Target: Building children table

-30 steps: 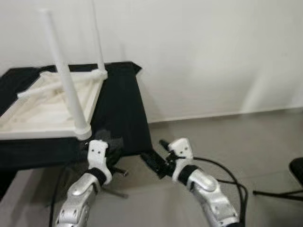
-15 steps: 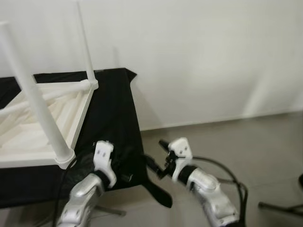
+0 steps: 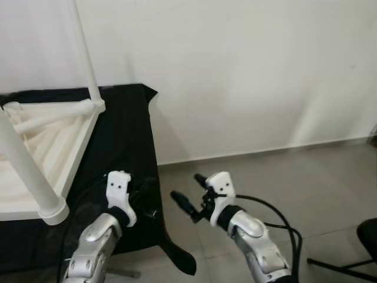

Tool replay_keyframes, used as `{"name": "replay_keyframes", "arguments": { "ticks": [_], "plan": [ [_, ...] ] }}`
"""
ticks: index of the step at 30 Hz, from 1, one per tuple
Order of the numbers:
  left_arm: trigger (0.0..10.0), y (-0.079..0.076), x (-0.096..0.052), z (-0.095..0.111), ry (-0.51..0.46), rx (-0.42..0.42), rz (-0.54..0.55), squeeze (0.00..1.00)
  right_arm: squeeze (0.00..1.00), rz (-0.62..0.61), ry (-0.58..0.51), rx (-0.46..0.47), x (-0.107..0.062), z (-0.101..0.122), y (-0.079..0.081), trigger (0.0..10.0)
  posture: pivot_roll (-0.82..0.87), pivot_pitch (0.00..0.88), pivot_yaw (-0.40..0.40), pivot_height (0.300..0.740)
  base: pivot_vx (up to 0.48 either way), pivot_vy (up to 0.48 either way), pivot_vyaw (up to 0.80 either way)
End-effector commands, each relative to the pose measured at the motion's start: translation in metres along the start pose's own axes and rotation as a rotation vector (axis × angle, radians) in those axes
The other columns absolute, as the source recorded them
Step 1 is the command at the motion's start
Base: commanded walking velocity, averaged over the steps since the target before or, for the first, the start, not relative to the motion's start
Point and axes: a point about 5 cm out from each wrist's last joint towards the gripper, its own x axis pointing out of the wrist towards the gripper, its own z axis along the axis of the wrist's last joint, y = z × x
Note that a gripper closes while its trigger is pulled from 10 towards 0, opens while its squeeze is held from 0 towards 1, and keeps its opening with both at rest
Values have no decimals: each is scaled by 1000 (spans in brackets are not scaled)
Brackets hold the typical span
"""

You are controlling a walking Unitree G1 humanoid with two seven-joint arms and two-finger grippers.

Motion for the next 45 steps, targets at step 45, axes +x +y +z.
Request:
{"name": "replay_keyframes", "arguments": {
  "ticks": [45],
  "plan": [
    [10000,6,4,-5,44,-20,87,0,0,-29,16,8,-2,-1,-6,10000,-39,0,4,740,0,-261,0]
  ]
}}
